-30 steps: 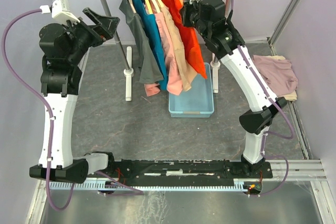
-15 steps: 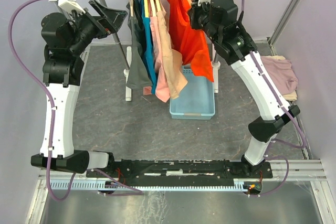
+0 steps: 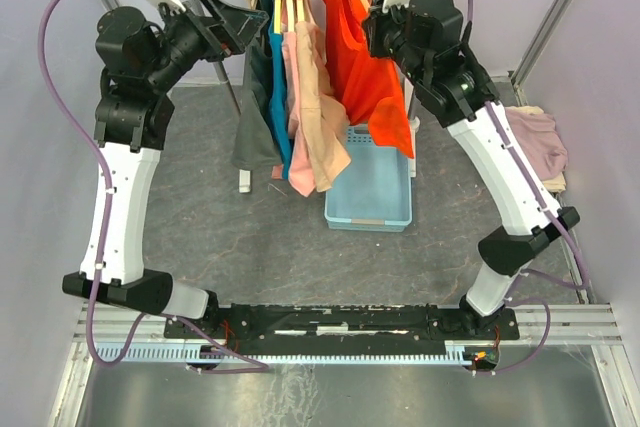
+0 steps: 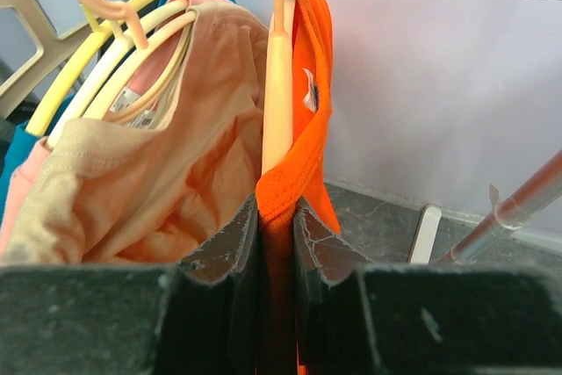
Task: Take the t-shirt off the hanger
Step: Pick up the hanger from the clothesline.
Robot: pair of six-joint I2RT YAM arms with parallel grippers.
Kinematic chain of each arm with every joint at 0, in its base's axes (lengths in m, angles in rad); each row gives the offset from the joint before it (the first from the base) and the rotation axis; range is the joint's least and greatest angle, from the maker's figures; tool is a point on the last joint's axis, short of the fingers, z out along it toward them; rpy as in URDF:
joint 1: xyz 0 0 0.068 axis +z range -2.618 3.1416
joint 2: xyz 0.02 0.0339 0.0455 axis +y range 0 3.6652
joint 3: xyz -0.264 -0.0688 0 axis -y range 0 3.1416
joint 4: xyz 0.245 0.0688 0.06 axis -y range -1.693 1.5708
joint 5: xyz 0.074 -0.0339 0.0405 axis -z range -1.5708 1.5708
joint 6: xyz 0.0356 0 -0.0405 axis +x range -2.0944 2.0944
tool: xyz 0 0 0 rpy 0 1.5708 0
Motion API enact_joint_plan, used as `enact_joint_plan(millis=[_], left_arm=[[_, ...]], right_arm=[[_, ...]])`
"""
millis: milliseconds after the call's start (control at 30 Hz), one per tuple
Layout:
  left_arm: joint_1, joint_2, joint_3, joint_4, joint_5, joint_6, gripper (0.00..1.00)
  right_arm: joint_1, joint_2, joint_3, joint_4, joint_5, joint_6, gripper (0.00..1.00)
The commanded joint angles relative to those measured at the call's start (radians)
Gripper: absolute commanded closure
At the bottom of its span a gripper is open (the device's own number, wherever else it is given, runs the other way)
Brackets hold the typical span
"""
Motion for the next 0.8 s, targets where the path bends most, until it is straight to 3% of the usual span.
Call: enact_joint_plan(millis=[0,433,767], left_arm=[[-0.026,0.024,0.080,-0.006,0.001,0.058,0.01],[-0.030,0.041,0.095,-0.017,-0.006,0.066,0.01],[-0.031,0.049,0.103,-0.018,0.012,0.069,0.01]], right_arm=[[-0.002,-0.142,-0.017,0.154,-0.025,-0.011,0.99],[-0.001,-0.276,-0.101,0.094,-0.047,0.011,0.99],[0.001,-0.432,-0.254,-0.004,-0.086,0.067,0.99]])
